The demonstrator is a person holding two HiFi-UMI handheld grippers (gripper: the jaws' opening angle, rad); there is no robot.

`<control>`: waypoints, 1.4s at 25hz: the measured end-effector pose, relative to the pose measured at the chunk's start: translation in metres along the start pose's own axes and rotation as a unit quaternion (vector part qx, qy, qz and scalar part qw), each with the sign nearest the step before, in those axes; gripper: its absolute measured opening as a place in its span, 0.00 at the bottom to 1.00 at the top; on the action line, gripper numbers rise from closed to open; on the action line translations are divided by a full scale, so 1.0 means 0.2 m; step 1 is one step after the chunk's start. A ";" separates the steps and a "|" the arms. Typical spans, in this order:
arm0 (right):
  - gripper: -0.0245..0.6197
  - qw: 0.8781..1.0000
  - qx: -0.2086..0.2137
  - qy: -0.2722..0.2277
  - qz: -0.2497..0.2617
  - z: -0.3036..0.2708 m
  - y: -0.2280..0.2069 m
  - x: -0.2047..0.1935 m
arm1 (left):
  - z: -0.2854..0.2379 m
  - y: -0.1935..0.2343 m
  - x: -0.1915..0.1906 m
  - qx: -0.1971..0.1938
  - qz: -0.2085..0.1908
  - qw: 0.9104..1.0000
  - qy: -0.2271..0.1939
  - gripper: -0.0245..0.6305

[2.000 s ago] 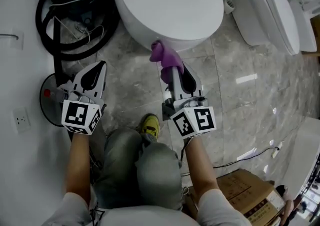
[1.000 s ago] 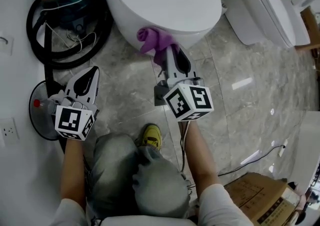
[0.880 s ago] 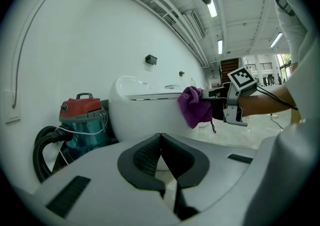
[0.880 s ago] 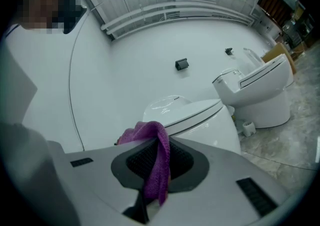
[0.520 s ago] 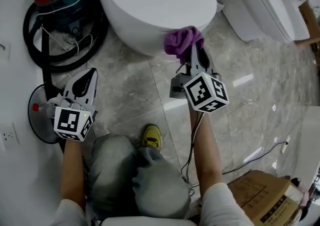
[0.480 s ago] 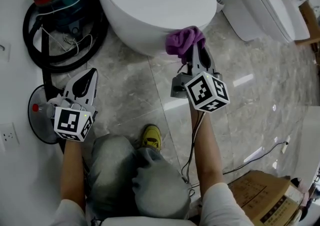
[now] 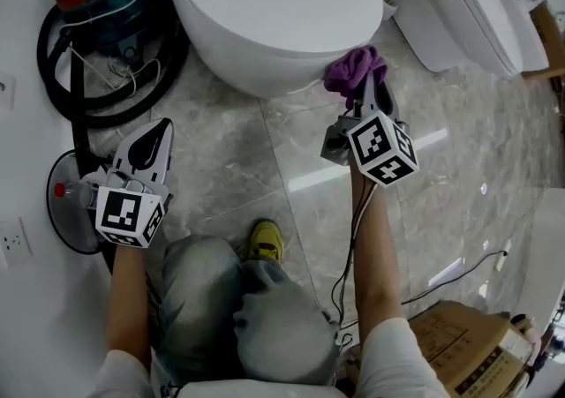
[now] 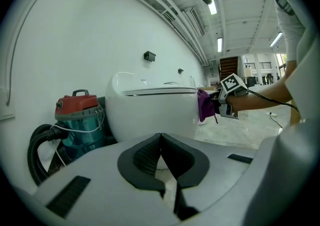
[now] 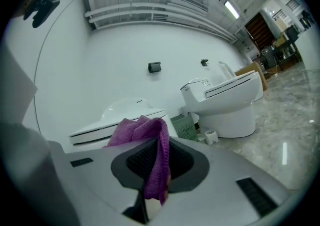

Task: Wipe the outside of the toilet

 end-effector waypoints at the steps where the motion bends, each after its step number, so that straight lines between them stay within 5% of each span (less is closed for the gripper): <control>1: 0.12 1.000 -0.005 -0.001 0.003 0.00 -0.02 0.01 | 0.00 0.00 0.00 0.001 0.000 1.000 -0.001 0.06; 6: 0.12 0.999 0.018 -0.024 0.023 0.15 -0.02 0.10 | 0.04 -0.02 0.02 0.000 -0.006 1.000 0.001 0.06; 12: 0.12 0.993 0.102 -0.036 0.047 0.40 0.20 0.10 | 0.05 -0.06 0.03 -0.004 -0.014 1.000 -0.005 0.06; 22: 0.12 0.973 0.223 0.054 0.029 0.38 0.64 -0.37 | 0.14 -0.03 -0.03 0.019 -0.014 1.000 0.007 0.06; 28: 0.12 0.970 0.222 0.096 0.000 0.19 0.72 -0.57 | 0.19 0.06 -0.07 0.049 -0.018 0.998 0.022 0.06; 35: 0.12 0.973 0.205 0.100 -0.016 0.10 0.63 -0.57 | 0.15 0.10 -0.11 0.052 -0.015 0.998 0.031 0.06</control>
Point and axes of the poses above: the fingertips, and each gripper's own axes: z backward along the fingers, y to its left, x out of its top, the point moved 4 cm from there along z, backward along the fingers, and after that the axes turned 2 degrees about -y, right-handed, at the moved point
